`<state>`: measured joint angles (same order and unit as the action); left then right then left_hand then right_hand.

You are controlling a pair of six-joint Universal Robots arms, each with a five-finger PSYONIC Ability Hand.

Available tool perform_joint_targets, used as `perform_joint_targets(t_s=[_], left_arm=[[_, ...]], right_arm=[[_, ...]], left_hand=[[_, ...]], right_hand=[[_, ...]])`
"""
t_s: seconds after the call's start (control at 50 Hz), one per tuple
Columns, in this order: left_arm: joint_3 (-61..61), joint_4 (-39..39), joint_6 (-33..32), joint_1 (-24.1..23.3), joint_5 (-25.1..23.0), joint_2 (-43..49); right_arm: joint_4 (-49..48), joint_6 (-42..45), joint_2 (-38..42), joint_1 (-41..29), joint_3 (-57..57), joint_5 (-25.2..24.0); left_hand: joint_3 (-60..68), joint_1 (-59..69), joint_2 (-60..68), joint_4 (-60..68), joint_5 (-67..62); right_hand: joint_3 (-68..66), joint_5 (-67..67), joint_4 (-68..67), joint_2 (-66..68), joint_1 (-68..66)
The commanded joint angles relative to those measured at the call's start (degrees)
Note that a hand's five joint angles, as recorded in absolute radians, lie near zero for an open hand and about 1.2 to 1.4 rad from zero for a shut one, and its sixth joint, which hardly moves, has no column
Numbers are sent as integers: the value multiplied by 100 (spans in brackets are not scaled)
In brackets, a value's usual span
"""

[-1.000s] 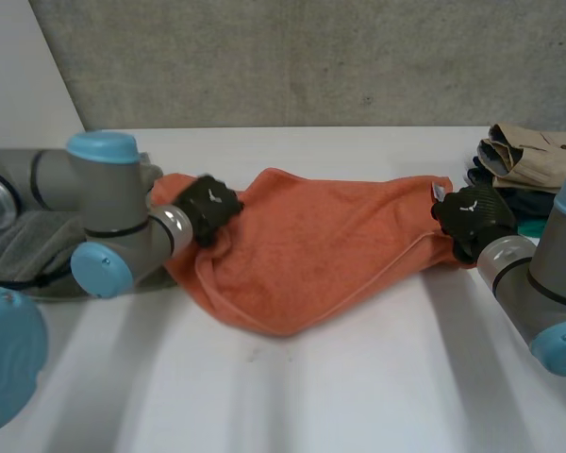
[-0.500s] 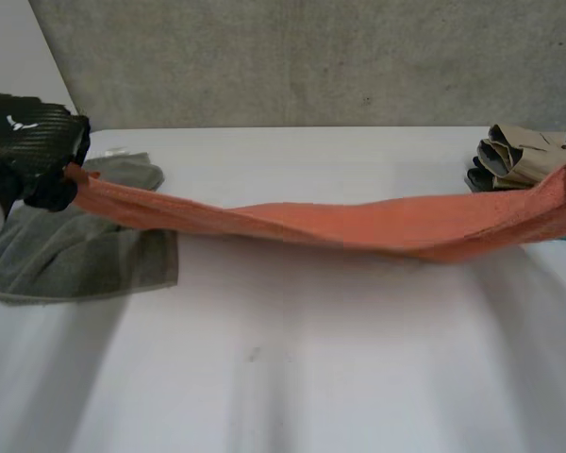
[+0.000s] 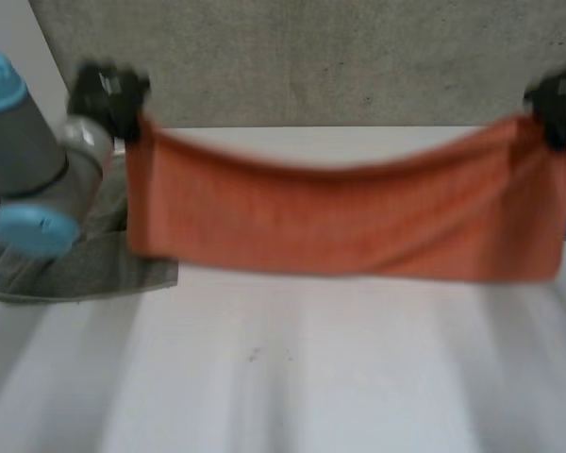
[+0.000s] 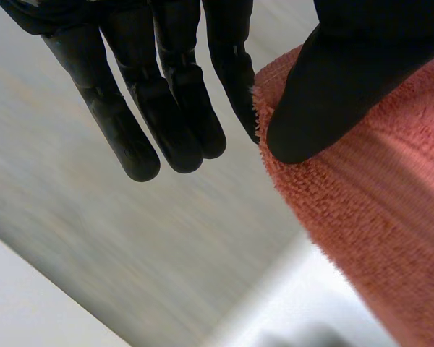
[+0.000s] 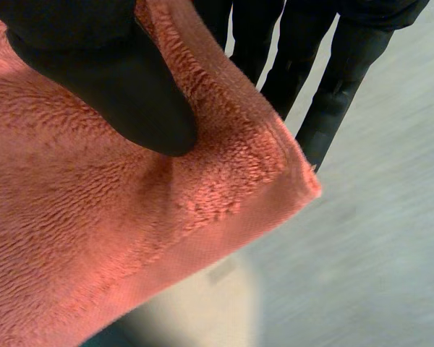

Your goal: Fold the laundry.

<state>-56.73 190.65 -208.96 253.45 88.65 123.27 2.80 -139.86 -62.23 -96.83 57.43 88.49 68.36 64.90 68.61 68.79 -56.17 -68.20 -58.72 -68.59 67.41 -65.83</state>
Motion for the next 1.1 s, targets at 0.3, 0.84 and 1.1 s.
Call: perform_joint_targets(t_s=[0.3, 0.84, 1.1], left_arm=[[-63, 2037, 127, 73, 223, 189], [-5128, -1538, -1445, 828, -269, -3211], [-5146, -1762, -1833, 1031, -805, -3611]], right_arm=[[-2383, -349, 798, -372, -224, -481], [1739, 564, -1238, 172, 2615, -658], [2471, 872, -1689, 244, 2835, -632]], left_hand=[[1164, 1510, 1139, 1121, -1383], [1164, 1510, 1139, 1121, -1383], [1164, 1510, 1139, 1121, -1383]], right_hand=[[-1180, -1128, -1141, 1259, -1417], [-1180, -1128, -1141, 1259, -1417], [-1180, -1128, -1141, 1259, -1417]])
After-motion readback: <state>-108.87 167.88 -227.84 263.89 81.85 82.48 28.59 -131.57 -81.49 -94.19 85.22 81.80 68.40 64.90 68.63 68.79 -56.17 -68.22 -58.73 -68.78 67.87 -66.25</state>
